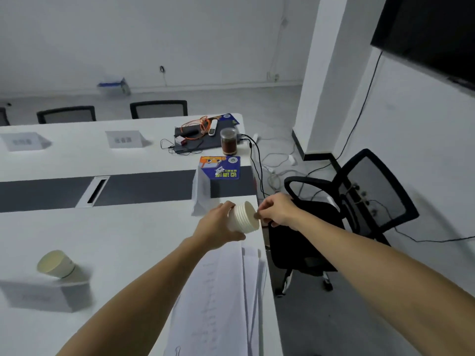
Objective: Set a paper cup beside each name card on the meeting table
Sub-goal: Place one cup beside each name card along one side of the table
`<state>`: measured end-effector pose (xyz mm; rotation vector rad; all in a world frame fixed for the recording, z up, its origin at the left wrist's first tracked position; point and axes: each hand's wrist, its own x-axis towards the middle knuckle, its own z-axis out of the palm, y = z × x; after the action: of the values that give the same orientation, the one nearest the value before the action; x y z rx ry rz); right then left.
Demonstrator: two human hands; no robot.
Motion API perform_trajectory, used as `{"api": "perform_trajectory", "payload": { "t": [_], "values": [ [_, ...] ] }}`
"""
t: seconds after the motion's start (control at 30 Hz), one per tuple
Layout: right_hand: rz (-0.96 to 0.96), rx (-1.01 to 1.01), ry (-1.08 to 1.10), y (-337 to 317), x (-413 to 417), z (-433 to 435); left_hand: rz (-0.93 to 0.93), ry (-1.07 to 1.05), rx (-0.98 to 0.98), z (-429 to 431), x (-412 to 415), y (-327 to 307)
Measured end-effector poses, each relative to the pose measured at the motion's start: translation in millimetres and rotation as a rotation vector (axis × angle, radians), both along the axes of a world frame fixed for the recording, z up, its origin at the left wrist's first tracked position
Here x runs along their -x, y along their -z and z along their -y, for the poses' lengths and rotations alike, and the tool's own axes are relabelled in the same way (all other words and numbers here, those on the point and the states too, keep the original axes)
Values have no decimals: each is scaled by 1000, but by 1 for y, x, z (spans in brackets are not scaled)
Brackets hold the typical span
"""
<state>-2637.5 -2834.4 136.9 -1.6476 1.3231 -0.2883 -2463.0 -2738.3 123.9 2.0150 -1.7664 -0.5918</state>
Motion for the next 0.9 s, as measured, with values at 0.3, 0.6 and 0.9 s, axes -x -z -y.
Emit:
{"api": "perform_trajectory", "payload": {
  "t": [0.3,0.6,0.9],
  "values": [
    [27,-80,-318,17,-17,119,-53,-312,4,71,29,13],
    [8,-139,-595,22,-45,175,-143,-596,-45,94,46,15],
    [44,-105,-712,31,-149,193,-134,-860,-115,67,-33,24]
  ]
}}
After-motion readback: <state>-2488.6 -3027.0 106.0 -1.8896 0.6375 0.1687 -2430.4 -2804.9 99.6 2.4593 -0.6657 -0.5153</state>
